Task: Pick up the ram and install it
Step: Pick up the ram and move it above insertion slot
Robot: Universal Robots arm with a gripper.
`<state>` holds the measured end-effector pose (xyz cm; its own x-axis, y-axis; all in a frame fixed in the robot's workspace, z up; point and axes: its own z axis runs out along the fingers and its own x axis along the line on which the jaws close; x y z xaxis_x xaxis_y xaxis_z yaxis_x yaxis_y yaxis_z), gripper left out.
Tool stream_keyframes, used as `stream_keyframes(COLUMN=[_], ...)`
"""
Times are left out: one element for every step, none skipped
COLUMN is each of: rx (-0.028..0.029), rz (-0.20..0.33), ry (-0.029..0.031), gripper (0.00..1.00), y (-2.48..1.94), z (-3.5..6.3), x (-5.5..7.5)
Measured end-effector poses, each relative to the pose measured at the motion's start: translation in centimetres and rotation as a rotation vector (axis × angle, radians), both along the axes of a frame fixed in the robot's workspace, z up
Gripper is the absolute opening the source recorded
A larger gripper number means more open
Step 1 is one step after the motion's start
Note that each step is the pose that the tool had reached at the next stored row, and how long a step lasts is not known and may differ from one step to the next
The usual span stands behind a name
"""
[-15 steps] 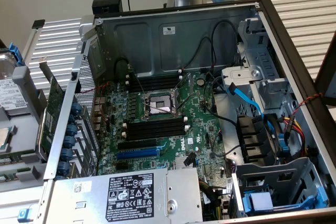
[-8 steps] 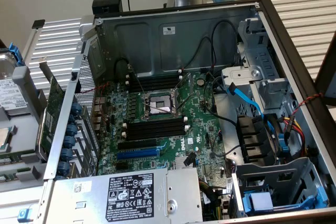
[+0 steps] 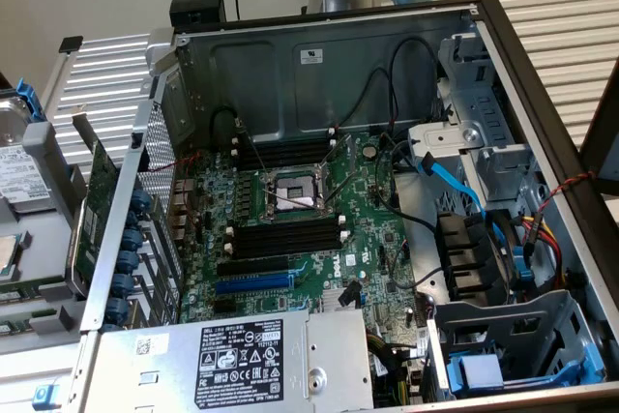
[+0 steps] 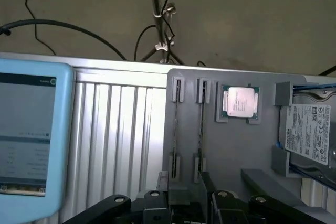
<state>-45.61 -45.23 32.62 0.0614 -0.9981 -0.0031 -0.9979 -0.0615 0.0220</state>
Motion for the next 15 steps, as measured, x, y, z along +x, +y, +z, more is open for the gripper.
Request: stream_keyframes(rx=[0.0,0.0,-0.0001,-0.0001,0.0,0.0,0.0,0.0,0.0,0.0,0.0,-0.0001,0.0,0.0,0.0], rz=[0.0,0.0,0.0,-0.001,-0.001,-0.001,-0.001,-0.001,-0.002,-0.002,-0.003,-0.003,-0.004,-0.004,-0.005], ry=[0.0,0.0002,0.0002,0.0003,0.0002,0.0002,0.0001,0.0002,0.0002,0.0002,0.0001,0.0002,0.0002,0.0002,0.0002], gripper=[0.36,0.36,0.36,0.36,0.36,0.36,0.36,0.36,0.36,0.36,0.36,0.36,0.36,0.36,0.36], y=[-0.06,-0.1,-0.12,-0.13,-0.15,-0.17,-0.18,-0.19,-0.19,-0.2,-0.21,-0.21,-0.22,-0.23,-0.23], z=[-0.18,-0.36,-0.53,-0.71,-0.9,-1.09,-1.27,-1.45,-1.63,-1.81,-2.0,-2.18,-2.36,-2.53,-2.71], x=[0.0,0.1,0.1,0.1,0.1,0.1,0.1,0.1,0.1,0.1,0.1,0.1,0.1,0.2,0.2])
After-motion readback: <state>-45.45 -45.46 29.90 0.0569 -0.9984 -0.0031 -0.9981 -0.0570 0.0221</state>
